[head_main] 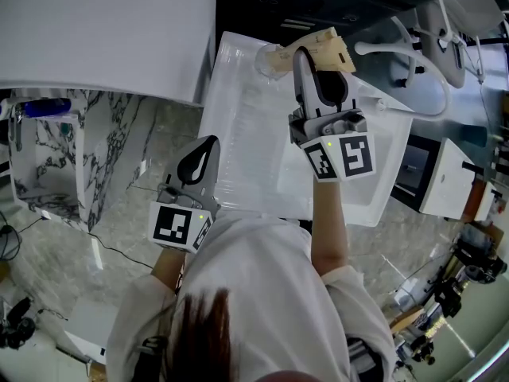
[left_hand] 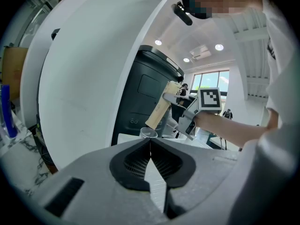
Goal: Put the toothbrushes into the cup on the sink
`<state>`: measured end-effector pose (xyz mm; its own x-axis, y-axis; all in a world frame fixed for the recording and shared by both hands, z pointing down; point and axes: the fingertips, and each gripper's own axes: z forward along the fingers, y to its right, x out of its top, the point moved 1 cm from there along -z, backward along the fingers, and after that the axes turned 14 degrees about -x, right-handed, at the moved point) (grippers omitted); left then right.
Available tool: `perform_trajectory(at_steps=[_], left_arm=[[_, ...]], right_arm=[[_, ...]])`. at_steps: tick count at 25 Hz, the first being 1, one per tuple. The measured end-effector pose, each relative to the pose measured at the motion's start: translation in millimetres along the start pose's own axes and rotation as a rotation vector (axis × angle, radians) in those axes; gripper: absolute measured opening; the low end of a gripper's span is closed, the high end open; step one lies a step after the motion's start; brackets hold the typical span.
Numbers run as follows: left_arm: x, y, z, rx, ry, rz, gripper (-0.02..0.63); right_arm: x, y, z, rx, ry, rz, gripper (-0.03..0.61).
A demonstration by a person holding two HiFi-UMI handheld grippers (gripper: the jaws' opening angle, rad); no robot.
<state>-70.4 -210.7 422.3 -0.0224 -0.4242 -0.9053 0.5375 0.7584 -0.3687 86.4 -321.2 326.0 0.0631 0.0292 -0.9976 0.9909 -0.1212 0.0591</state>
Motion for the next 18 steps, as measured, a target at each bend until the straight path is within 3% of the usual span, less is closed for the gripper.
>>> perform_trajectory(at_steps=[18], left_arm=[[-1.6,2.6,0.8,-0.005,-0.008,-0.003,0.015]], right_arm=[[-36.0,5.3,4.8,0.016,-0.044,-0.023,0.091]])
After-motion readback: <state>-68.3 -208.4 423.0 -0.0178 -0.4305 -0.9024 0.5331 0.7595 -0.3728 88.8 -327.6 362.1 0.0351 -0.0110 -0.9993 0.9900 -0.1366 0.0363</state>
